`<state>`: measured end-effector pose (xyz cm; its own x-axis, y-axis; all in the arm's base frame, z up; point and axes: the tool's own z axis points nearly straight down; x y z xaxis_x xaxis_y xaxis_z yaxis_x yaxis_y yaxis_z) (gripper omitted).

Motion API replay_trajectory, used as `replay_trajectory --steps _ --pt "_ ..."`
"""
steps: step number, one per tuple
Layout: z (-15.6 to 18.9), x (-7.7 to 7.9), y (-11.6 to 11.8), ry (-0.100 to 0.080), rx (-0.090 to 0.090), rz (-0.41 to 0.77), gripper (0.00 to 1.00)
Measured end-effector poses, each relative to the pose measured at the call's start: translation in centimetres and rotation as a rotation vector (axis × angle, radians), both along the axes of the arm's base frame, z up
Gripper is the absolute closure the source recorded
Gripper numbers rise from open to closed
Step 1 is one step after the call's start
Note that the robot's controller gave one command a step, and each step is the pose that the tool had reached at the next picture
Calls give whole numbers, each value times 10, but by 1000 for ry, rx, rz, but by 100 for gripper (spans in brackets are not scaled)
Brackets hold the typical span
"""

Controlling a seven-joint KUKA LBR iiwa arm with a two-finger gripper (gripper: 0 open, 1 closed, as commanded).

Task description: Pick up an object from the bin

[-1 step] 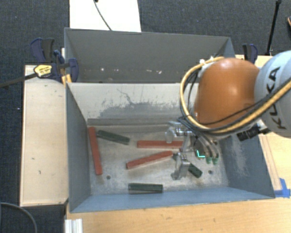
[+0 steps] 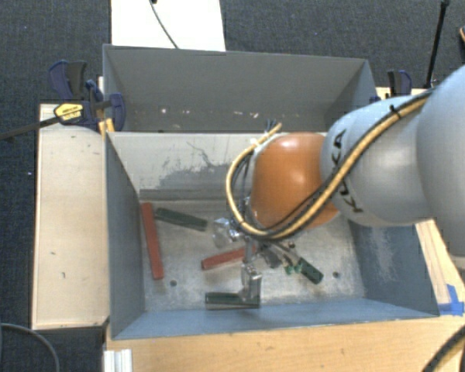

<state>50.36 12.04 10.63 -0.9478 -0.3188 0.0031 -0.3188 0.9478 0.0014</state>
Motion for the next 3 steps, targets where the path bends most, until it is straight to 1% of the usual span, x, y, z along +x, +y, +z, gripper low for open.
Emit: replay_trajectory --steps 1,2,3 --pt "-38 46 -5 -7 1 5 0" --pt "-36 45 -4 -6 2 0 100" --pt "116 63 -13 -15 2 -50 100"
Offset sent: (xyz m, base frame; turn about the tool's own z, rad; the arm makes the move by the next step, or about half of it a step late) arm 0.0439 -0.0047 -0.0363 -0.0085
